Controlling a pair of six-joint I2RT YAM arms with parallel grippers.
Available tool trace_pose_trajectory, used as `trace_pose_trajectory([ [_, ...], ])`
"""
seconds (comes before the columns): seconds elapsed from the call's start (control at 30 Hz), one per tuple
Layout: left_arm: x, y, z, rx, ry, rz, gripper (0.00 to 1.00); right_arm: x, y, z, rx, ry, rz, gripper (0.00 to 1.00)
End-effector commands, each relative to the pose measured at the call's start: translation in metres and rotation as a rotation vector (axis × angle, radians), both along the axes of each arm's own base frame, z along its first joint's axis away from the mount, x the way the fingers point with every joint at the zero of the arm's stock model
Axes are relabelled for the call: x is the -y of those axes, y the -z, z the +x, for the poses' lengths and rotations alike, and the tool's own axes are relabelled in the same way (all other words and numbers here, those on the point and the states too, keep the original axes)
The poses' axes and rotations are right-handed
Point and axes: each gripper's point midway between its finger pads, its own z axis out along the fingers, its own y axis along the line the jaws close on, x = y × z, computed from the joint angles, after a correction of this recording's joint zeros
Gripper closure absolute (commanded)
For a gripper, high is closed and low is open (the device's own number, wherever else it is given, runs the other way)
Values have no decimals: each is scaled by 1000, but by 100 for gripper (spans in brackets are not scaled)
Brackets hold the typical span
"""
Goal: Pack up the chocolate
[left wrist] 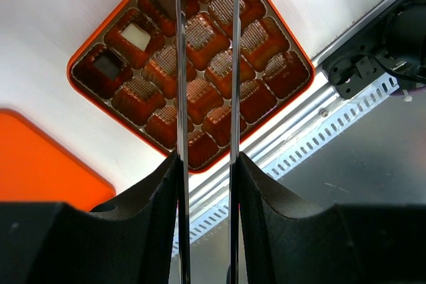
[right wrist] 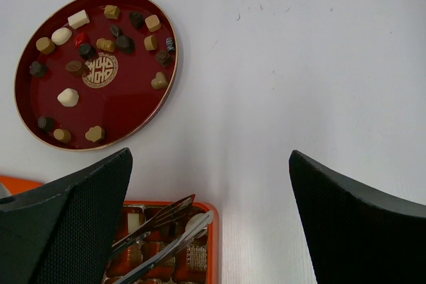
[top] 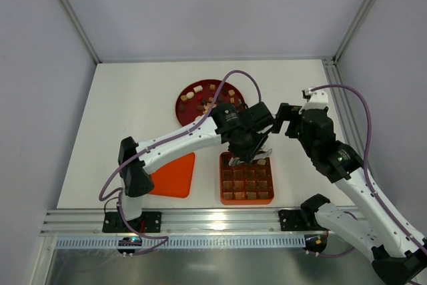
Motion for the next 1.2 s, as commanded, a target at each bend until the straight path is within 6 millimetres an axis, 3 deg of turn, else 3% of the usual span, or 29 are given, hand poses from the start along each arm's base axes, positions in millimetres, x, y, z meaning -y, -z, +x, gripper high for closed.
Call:
trace_pose_trajectory([
  [0.0,2,-31,12,72,-9,-74,62,-1,-20,2,51,5,28,0],
  [0.1,-7,-45,27,96,-40,-101,62,-2,-21,4,53,-1,28,0],
  [0.33,-43,-56,88,148,-182,-104,62,-7,-20,8,41,-21,18,0],
  [0.57,-112,-46,169,215,-415,-15,59,-14,-18,10,37,-48,30,0],
  [0.67,-137,-35,190,221,-474,39,60,-17,-16,10,29,-59,33,0],
  [0.87,-167,-16,198,198,-512,116,59,-17,-15,10,30,-62,35,0],
  [1.17,-179,-3,202,175,-537,120,58,-21,-11,11,26,-72,42,0],
])
